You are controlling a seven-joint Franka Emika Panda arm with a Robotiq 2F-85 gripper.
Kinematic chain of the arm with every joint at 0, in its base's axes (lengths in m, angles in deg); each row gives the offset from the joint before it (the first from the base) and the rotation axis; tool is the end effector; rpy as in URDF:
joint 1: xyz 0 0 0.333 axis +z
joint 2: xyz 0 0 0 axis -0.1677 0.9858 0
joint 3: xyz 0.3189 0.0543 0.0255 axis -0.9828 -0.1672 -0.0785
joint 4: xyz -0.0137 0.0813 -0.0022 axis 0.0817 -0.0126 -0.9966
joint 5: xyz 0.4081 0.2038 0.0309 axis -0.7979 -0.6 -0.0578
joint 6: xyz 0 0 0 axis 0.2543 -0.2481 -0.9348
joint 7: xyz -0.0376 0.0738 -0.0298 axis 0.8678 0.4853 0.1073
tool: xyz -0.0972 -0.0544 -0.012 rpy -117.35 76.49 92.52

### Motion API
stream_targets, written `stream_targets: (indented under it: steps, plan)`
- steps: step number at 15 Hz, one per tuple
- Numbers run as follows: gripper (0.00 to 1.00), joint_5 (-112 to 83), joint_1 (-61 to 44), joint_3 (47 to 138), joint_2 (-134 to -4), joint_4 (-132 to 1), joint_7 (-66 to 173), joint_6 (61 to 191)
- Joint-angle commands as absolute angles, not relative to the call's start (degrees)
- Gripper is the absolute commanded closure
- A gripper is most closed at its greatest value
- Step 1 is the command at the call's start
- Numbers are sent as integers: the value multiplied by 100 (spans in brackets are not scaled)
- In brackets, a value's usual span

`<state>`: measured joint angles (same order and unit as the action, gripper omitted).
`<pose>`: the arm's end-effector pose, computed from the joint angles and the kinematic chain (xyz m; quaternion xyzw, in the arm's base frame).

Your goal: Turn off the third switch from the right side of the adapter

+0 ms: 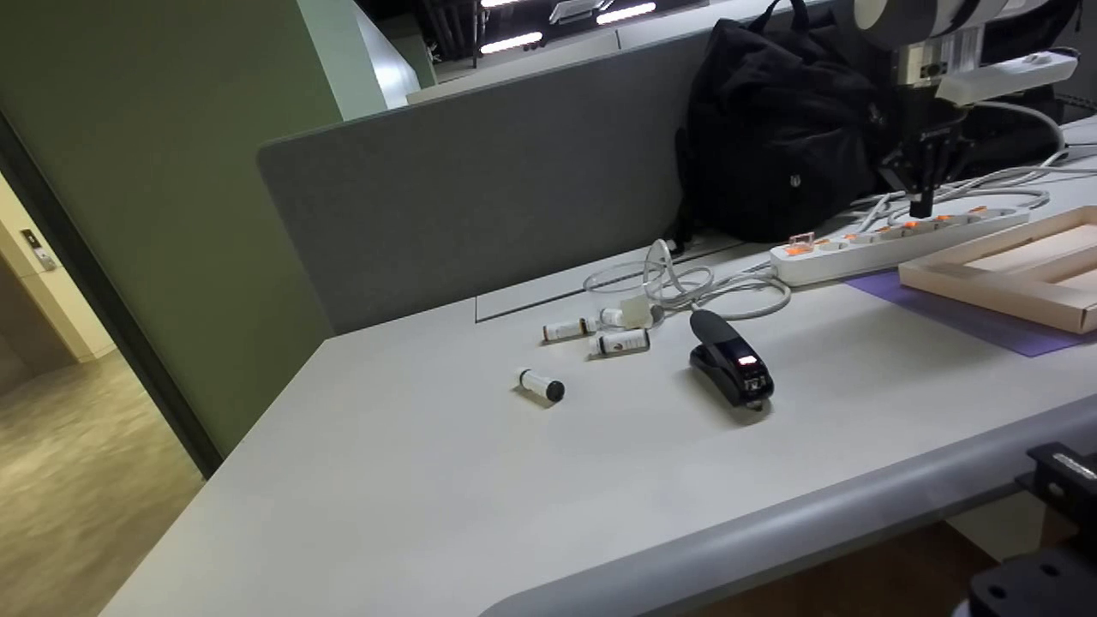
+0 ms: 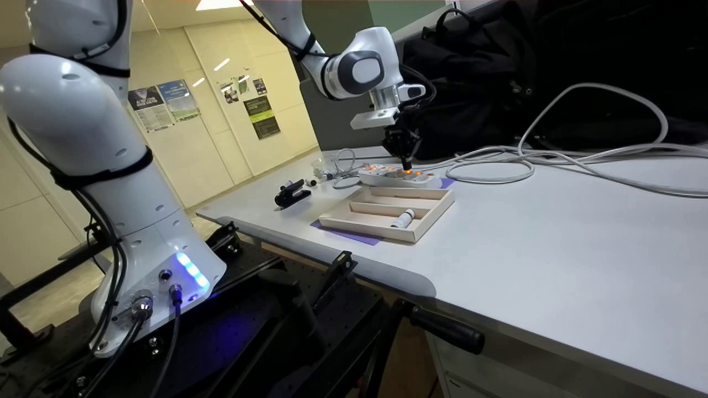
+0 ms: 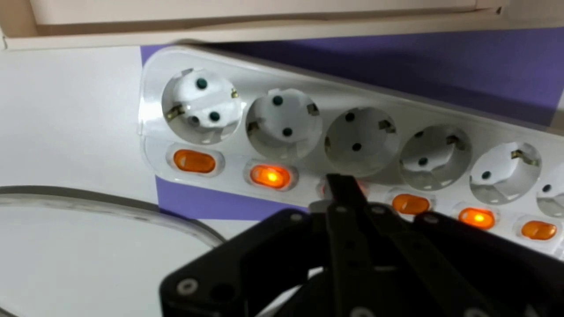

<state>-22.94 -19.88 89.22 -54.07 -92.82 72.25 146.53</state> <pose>0.6088 -0.1213 0.1042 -0.9993 0.0154 -0.0320 0.0129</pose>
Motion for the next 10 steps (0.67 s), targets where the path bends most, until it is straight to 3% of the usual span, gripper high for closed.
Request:
stream_targets:
  steps: [1,10]
  plan:
    - [100,-2374,-2153,8739,-5320,-9206,7231,14760]
    - [100,-2622,-2427,8380,-5091,-8998,7423,14667]
